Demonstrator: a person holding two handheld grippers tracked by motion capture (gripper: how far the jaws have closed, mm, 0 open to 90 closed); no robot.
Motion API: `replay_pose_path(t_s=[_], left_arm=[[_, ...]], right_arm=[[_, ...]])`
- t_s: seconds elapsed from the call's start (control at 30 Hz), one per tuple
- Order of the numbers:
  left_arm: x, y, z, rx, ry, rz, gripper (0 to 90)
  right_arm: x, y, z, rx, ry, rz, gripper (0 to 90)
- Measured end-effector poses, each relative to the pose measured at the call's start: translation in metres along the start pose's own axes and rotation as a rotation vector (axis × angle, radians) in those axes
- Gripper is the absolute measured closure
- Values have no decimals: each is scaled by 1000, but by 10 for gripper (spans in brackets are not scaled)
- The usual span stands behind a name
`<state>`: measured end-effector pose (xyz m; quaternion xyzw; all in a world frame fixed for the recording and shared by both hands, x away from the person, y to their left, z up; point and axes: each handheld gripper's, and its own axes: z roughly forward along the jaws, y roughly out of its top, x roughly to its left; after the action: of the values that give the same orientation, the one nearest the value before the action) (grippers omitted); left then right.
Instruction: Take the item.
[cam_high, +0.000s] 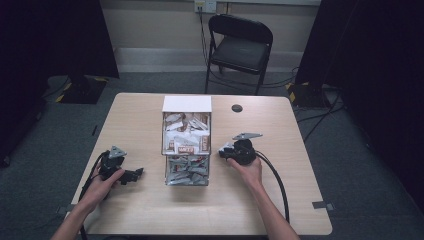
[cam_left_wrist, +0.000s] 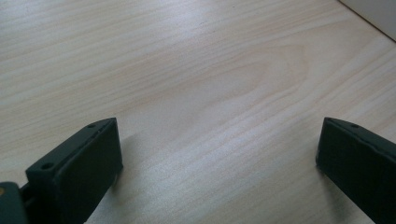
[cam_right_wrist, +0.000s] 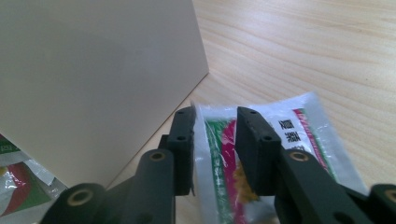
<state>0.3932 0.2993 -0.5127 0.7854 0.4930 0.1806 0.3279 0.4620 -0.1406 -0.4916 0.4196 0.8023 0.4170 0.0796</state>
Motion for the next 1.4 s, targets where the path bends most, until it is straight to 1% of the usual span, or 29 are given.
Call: replay_pose_path(t_s=[0.1,0.17,0.2,0.27,0.3,0.43,0.57,0.6,0.63,0.7,0.8,0.83,0.9,0.97,1.03,1.07,1.1,1.17,1.2,1.33,1.4], left_arm=[[0,0,0,0,0,0,0],[0,0,0,0,1,0,0],[0,0,0,0,1,0,0],[0,0,0,0,-1,-1,0],[0,0,0,0,1,0,0],[0,0,0,0,-1,-1,0],[0,0,0,0,1,0,0],[0,0,0,0,1,0,0],[0,0,0,0,1,0,0],[0,0,0,0,1,0,0],[0,0,0,0,1,0,0],[0,0,0,0,1,0,0],[0,0,0,0,1,0,0],[0,0,0,0,1,0,0],[0,0,0,0,1,1,0],[0,0,0,0,1,1,0],[0,0,0,0,-2,-1,0],[0,0,0,0,0,0,0],[0,0,0,0,-1,-1,0],[0,0,0,0,1,0,0],[0,0,0,0,1,0,0]], right_arm=[[0,1,-2,-12,0,2,625],[-1,2,-4,-19,-12,4,587],[-1,2,-4,-19,-12,4,587],[-2,2,-6,-21,-25,2,532],[-2,3,-7,-19,-36,5,487],[-4,4,-11,-31,-54,18,383],[-5,5,-16,-34,-70,28,301],[-5,5,-16,-34,-70,28,301],[-6,6,-18,-33,-73,29,296],[-8,6,-25,-40,-83,38,248],[-10,7,-29,-41,-86,42,242],[-11,5,-33,-58,-96,45,226],[-11,4,-35,-62,-103,47,216],[-13,2,-39,-59,-101,60,195],[-15,3,-45,-58,-135,67,170],[-15,3,-45,-58,-135,67,170],[-17,3,-52,-65,-138,74,163],[-17,3,-55,-69,-137,77,163],[-18,3,-60,-76,-140,78,162],[-20,-1,-73,-83,-163,89,166],[-19,-3,-78,-80,-175,91,183]])
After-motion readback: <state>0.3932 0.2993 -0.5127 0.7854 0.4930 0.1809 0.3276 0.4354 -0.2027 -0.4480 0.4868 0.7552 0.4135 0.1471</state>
